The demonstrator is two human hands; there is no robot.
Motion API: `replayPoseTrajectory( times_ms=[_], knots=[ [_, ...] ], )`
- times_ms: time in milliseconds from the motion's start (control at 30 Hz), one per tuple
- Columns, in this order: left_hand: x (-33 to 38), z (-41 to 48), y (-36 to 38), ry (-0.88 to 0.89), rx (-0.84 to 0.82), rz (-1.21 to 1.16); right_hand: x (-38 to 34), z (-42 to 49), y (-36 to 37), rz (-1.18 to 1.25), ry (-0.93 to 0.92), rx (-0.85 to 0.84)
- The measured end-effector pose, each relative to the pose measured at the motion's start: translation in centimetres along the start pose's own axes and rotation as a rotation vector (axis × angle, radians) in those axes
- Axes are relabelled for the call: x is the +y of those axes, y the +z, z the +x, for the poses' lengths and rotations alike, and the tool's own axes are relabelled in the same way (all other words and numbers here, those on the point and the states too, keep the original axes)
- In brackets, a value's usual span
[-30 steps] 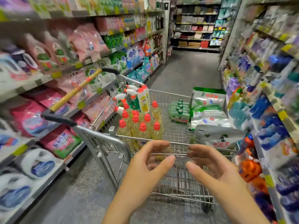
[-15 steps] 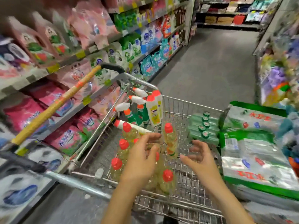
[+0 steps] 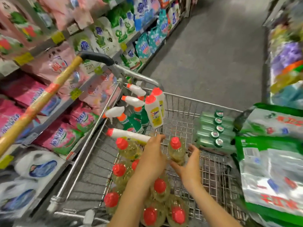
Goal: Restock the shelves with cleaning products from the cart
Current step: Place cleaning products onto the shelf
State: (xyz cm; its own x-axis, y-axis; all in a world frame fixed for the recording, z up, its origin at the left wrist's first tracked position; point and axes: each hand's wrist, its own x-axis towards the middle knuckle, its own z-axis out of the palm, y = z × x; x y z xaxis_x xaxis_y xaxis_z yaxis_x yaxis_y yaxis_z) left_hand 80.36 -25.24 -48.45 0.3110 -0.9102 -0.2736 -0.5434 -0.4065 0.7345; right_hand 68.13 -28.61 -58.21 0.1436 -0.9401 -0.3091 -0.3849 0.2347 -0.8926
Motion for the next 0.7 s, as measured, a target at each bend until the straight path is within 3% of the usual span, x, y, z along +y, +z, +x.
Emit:
replayPoseTrajectory(
  times_ms=[167,400,500,700],
  knots=[
    [-0.3,1.4,1.0,0.013,-0.096,-0.034,0.2,0.0,0.7,-0.081,-0.098,0.116],
    [-0.7,2.7,2.1,-0.005,-0.136,-0.080,-0.3,0.5,0.7,0.112,-0.039,0.082],
    [-1.0,2.8,1.8,0.003,-0.166,-0.071,-1.0,0.3,-0.8,0.030,-0.105,0.094],
    [0.2,2.2,-0.2,0.096,-0.113,-0.232,-6.6,-0.7,-6.1,0.250,-0.276,0.058]
  ],
)
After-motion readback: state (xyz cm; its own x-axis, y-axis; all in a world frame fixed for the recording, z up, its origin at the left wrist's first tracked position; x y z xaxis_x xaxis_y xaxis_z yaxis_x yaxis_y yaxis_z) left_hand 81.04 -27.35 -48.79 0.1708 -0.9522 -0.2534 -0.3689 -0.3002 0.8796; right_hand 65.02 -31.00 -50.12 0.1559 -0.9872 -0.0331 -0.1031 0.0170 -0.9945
